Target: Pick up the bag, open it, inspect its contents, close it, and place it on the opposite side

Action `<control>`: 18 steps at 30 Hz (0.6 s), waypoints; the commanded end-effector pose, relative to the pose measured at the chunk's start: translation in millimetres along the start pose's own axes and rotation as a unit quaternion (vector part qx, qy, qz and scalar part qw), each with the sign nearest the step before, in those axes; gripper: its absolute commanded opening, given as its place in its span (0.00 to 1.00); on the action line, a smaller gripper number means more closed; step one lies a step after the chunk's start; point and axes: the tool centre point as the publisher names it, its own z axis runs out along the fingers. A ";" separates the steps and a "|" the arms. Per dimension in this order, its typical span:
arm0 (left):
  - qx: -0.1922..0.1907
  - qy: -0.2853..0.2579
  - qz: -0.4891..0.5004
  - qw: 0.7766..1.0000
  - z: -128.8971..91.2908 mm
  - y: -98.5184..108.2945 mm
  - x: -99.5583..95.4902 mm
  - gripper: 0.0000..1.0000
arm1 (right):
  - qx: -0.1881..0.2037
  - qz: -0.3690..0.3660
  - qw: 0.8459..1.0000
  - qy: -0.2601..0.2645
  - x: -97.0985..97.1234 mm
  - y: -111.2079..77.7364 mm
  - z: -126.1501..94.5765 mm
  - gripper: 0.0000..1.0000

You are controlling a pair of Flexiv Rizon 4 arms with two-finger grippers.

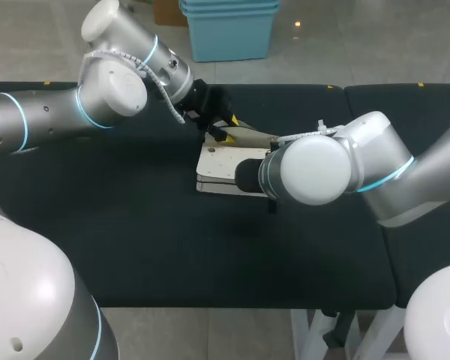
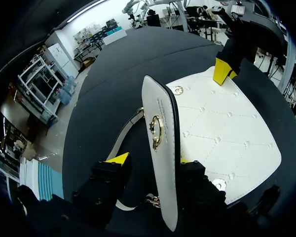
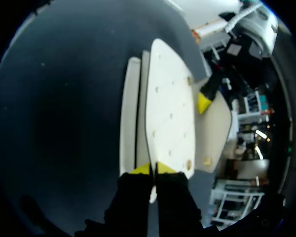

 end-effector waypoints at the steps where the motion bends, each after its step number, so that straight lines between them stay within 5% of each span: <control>1: -0.006 0.008 -0.006 1.000 4.5 1.4 -6.5 0.40 | -0.001 0.000 1.000 -0.002 2.4 -1.0 1.5 0.00; 5: -0.008 0.010 -0.011 1.000 4.6 2.3 -6.9 0.00 | -0.001 0.000 1.000 -0.002 2.4 -1.0 1.5 0.00; 16: 0.002 0.011 -0.019 1.000 3.5 4.7 -5.9 0.00 | -0.002 0.001 1.000 -0.004 1.8 -0.6 -0.5 0.00; 17: 0.003 0.011 -0.019 1.000 2.7 4.4 -5.8 0.00 | -0.002 0.001 1.000 -0.004 1.3 -0.4 -2.4 0.09; 18: 0.006 0.009 -0.019 1.000 1.6 3.8 -5.8 0.00 | -0.005 0.001 1.000 -0.004 0.4 -0.3 -4.9 0.41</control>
